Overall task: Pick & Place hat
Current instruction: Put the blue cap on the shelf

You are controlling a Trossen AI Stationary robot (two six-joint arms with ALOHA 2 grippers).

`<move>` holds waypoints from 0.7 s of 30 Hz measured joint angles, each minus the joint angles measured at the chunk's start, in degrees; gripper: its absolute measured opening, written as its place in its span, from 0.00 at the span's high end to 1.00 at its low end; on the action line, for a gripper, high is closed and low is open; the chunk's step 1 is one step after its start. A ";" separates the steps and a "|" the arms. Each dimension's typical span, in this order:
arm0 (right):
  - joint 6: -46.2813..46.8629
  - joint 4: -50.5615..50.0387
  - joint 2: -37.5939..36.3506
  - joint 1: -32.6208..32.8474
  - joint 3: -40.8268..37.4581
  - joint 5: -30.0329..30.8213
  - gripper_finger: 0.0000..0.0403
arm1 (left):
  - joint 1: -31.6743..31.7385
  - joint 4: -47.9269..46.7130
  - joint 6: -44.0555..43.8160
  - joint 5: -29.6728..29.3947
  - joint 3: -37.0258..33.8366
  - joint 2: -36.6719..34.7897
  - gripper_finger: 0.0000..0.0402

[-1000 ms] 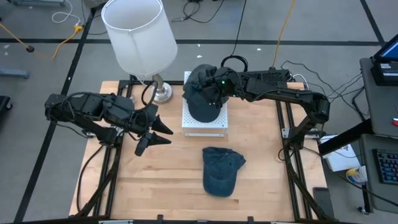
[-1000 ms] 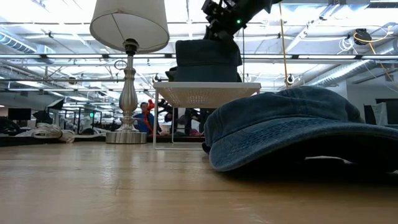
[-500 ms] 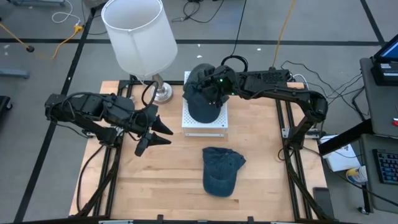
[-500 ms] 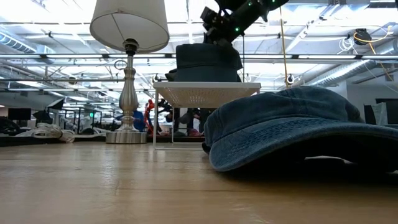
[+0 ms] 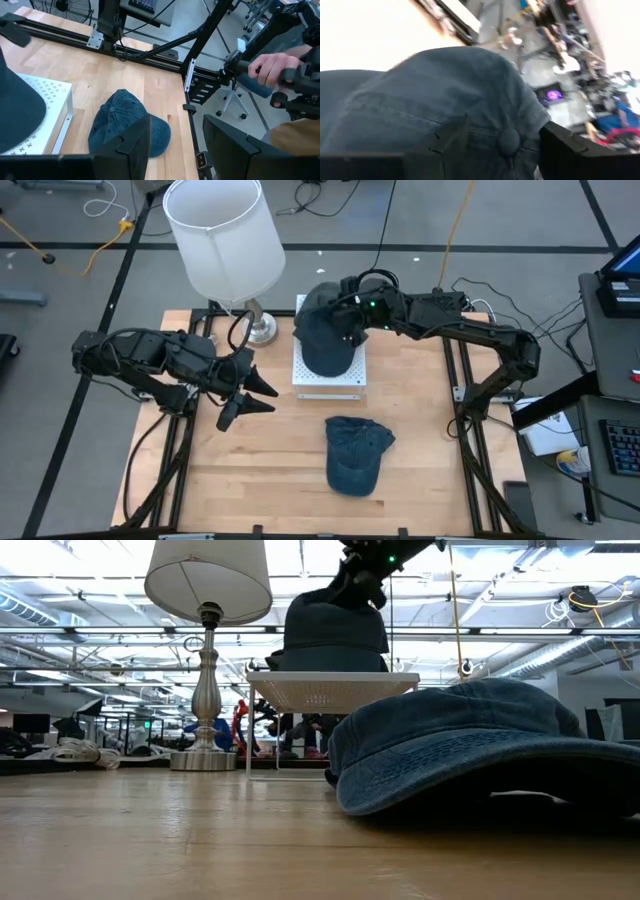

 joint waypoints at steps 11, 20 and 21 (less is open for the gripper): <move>3.22 -1.57 0.00 -0.03 -0.02 1.32 0.46 | 0.00 0.00 -0.32 2.15 0.00 0.00 0.54; 2.87 -4.88 -1.05 2.13 -0.07 -0.20 0.56 | 0.00 -0.01 -0.98 3.41 0.00 0.00 0.54; 2.91 -4.86 -1.65 2.57 -0.07 -0.22 0.56 | -0.02 -0.10 -1.02 3.43 0.00 0.00 0.54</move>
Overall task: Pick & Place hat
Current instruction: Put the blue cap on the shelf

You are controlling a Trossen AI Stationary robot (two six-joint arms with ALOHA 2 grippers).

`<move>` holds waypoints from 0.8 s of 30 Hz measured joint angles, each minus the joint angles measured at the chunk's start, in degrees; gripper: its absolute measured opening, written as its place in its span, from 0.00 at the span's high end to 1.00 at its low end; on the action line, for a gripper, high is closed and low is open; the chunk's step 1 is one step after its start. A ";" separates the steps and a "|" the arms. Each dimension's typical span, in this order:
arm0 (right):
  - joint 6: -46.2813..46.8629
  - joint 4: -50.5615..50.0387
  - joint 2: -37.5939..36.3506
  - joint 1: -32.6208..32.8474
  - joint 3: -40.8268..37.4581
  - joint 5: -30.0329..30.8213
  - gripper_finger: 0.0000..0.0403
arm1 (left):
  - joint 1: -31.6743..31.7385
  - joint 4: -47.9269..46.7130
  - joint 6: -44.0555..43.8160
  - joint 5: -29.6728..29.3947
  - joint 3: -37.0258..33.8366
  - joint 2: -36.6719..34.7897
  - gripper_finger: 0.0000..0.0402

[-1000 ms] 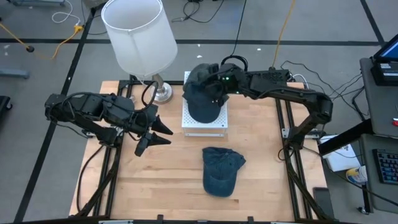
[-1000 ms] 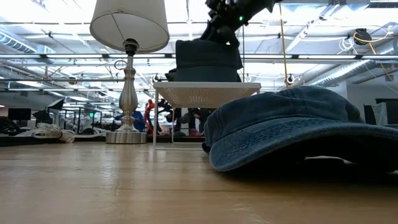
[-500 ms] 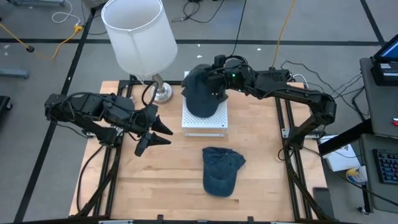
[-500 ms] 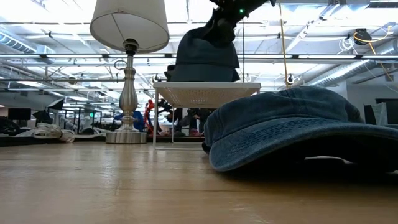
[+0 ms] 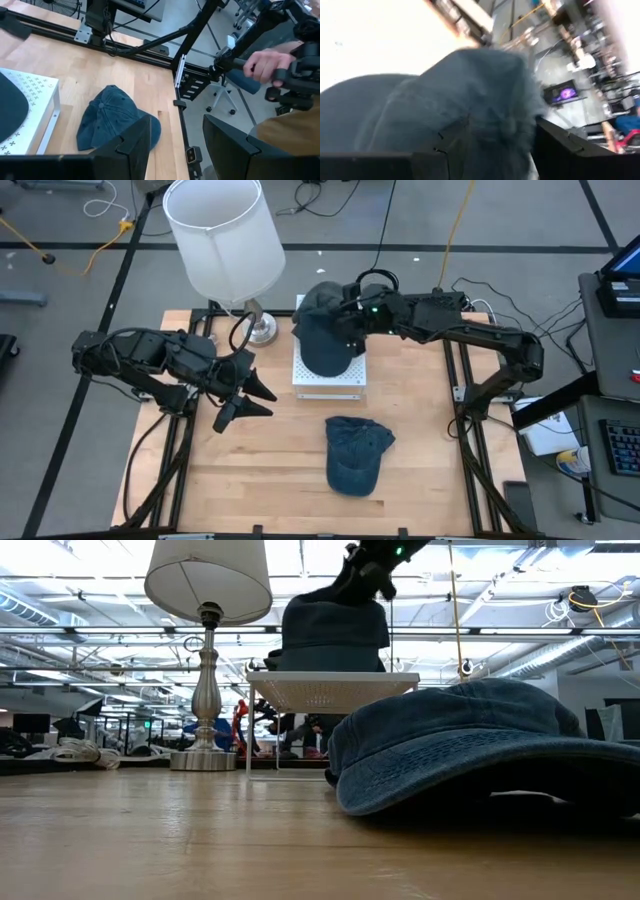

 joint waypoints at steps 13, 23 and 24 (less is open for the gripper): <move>6.05 -0.72 -4.59 2.70 0.07 0.77 0.94 | 0.02 -0.88 -0.35 -0.04 0.00 0.00 0.54; 16.62 -4.74 -4.47 3.92 0.07 -1.12 0.85 | 0.02 -0.88 -0.35 -0.04 0.00 0.00 0.54; 17.38 -5.15 -4.39 4.36 0.07 -1.85 0.84 | 0.00 -0.89 -0.35 -0.04 0.00 0.00 0.54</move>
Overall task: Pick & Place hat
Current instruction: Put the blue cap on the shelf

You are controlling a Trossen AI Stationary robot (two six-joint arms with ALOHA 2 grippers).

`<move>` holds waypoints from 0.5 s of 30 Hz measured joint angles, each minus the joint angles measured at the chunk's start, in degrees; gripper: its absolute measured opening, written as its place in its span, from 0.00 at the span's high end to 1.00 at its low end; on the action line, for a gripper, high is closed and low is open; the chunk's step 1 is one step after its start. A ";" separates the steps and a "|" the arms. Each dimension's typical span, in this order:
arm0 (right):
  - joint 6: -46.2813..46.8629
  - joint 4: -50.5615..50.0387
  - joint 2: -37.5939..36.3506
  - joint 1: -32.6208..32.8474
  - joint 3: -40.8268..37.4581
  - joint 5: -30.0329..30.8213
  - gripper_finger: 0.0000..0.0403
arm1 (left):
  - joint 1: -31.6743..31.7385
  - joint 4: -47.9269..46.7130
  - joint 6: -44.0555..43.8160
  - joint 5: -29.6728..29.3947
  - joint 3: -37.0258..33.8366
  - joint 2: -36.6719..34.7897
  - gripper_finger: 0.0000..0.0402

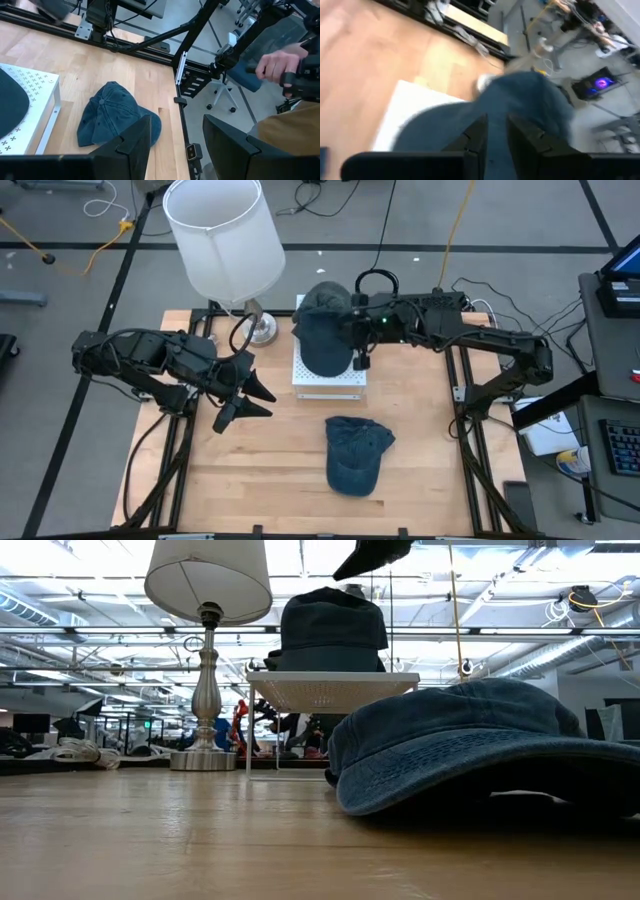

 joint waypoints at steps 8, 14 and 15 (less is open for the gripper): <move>0.01 -8.84 0.47 6.06 0.00 0.02 0.77 | 0.02 -0.24 -0.55 0.00 0.00 0.00 0.54; 22.95 -18.15 0.42 6.91 -1.79 0.12 0.62 | 0.02 -0.26 -0.17 -0.02 0.00 0.00 0.54; 26.88 -17.68 0.29 6.73 -2.88 0.14 0.59 | 0.02 -0.26 -0.02 -0.04 0.00 0.00 0.54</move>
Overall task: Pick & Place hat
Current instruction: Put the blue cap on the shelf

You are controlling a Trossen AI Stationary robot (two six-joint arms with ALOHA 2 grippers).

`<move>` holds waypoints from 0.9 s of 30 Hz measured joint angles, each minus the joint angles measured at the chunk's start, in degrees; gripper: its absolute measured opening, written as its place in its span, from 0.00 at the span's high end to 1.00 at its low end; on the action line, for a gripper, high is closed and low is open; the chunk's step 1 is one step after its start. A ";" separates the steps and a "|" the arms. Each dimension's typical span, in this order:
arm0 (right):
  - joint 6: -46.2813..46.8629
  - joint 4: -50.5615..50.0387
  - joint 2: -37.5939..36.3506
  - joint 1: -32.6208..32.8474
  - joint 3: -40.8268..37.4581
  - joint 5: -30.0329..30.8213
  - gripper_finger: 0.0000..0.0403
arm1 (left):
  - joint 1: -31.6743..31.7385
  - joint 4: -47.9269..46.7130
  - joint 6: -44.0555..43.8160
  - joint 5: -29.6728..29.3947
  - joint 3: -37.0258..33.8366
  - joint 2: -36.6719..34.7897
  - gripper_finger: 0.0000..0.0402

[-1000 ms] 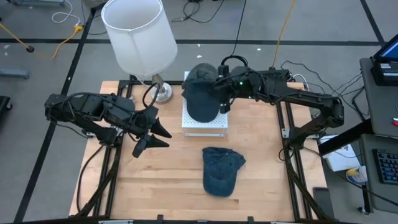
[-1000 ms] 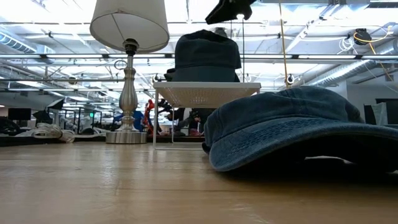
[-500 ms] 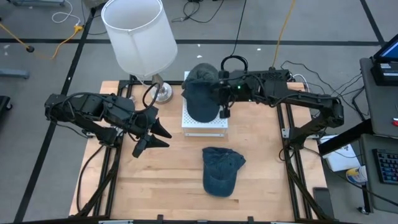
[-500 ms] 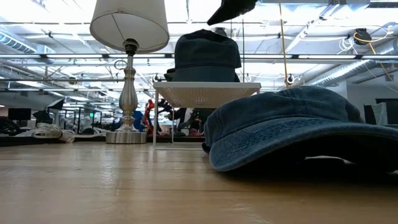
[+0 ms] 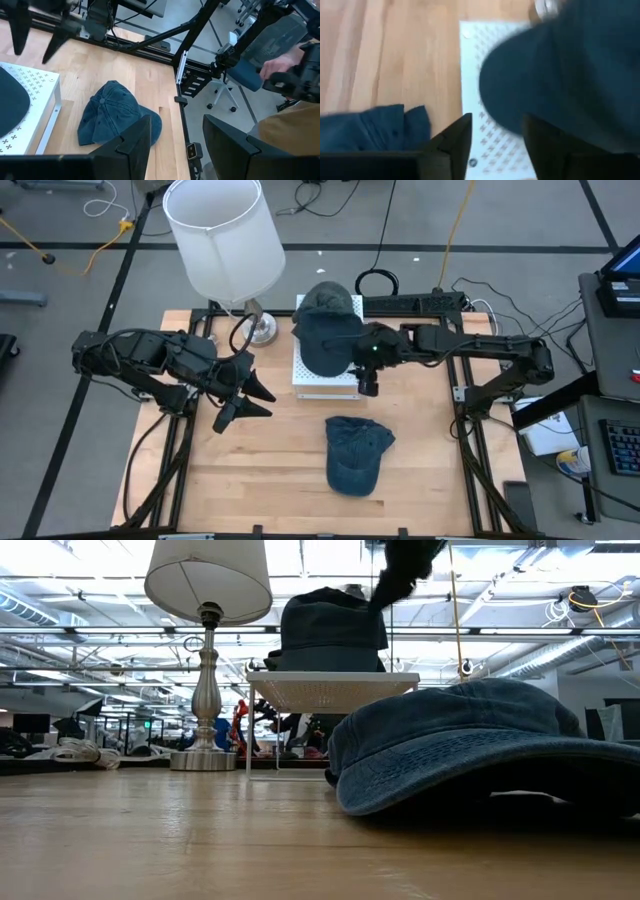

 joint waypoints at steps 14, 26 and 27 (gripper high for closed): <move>14.69 27.15 -14.36 -6.78 -28.15 -0.27 0.45 | -0.13 -0.13 0.07 0.02 0.02 -0.02 0.54; 18.95 43.93 -15.84 -13.07 -39.68 -8.68 0.45 | -0.17 -0.44 0.14 0.07 0.02 -0.02 0.54; 18.67 44.05 -15.88 -13.38 -39.74 -9.31 0.45 | -0.17 -0.44 -0.01 0.07 0.02 -0.02 0.54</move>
